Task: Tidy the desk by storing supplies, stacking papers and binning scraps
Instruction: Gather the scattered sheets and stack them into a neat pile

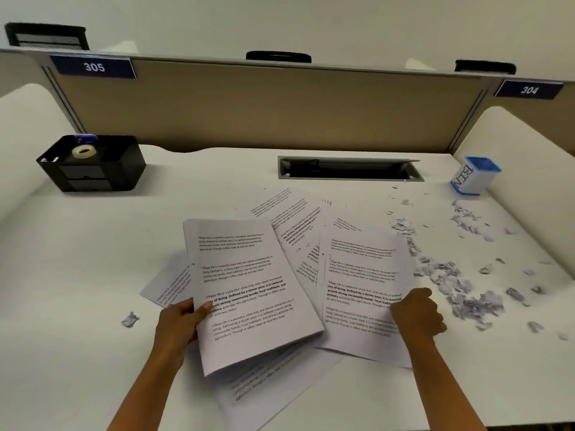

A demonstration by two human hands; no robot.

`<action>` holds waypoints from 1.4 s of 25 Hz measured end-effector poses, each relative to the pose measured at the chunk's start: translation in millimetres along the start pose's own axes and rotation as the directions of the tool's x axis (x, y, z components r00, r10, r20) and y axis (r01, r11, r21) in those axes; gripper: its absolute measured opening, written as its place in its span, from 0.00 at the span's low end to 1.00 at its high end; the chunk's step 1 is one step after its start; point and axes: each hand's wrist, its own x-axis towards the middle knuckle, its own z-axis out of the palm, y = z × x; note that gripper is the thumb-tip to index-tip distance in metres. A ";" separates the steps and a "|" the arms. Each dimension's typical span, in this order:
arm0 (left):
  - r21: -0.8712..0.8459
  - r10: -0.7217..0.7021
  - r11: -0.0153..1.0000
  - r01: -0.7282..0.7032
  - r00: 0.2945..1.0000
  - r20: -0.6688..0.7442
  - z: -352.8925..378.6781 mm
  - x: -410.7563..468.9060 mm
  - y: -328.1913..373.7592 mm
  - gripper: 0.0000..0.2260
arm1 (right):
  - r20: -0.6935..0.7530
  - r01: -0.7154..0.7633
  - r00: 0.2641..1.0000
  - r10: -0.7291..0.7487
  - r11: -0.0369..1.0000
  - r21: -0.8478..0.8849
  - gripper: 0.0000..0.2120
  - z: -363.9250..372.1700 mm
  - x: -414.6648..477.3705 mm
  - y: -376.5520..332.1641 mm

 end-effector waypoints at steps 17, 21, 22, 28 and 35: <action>0.277 -0.064 0.960 0.033 0.992 0.107 -25.8 28.6 12.6 0.13 | -0.595 0.670 0.723 -0.352 0.567 0.480 0.15 -79.1 -118.1 -68.7; 0.242 -0.088 0.968 0.065 0.993 0.083 -20.8 23.6 19.2 0.15 | -0.229 0.450 0.877 -0.421 0.560 0.695 0.10 -49.9 -119.4 -91.2; 0.220 -0.097 0.972 0.078 0.992 0.078 -19.8 22.8 20.4 0.16 | -0.123 0.382 0.890 -0.440 0.570 0.728 0.12 -34.9 -120.9 -95.4; 0.299 -0.130 0.948 0.112 0.991 0.039 -17.5 19.6 25.4 0.23 | 0.284 0.261 0.787 -0.547 0.713 0.651 0.19 30.7 -130.3 -101.0; 0.505 0.014 0.860 -0.071 0.993 0.117 -10.8 14.6 22.7 0.20 | 0.440 0.520 0.627 -0.643 0.766 0.379 0.29 45.7 -126.6 -107.6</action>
